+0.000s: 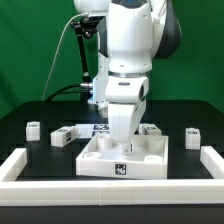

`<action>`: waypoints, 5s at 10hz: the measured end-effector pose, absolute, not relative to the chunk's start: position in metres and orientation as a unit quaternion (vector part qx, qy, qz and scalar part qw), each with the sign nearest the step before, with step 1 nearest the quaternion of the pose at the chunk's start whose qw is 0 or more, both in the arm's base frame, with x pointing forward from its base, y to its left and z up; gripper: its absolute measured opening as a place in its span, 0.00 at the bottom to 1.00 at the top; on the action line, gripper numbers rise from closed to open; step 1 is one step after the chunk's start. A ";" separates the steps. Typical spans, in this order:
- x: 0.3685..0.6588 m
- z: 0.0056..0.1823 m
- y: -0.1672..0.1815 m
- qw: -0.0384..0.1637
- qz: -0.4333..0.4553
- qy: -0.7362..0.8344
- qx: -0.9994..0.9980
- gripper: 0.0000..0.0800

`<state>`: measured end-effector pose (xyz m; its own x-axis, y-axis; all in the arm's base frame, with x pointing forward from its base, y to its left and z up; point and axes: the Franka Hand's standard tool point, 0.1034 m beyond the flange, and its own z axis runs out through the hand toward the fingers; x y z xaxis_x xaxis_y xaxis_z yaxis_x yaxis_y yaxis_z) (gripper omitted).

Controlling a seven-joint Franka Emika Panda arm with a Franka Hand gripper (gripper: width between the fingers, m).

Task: Assemble one leg

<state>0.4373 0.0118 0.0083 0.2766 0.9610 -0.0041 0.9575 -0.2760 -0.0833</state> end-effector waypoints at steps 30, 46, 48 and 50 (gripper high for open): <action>0.491 0.008 0.067 0.024 -0.002 -0.707 -0.707 0.08; 0.481 0.060 0.077 -0.003 -0.010 -0.657 -0.754 0.81; 0.480 0.058 0.076 -0.001 -0.009 -0.622 -0.783 0.81; 0.480 0.058 0.077 0.001 -0.009 -0.549 -0.836 0.81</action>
Offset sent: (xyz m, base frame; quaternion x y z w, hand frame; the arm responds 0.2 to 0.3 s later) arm 0.0000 0.0000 0.0000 0.0000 0.0000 0.0000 1.0000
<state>0.4802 0.0767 0.0582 0.3965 0.9179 0.0165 0.9179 -0.3967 0.0092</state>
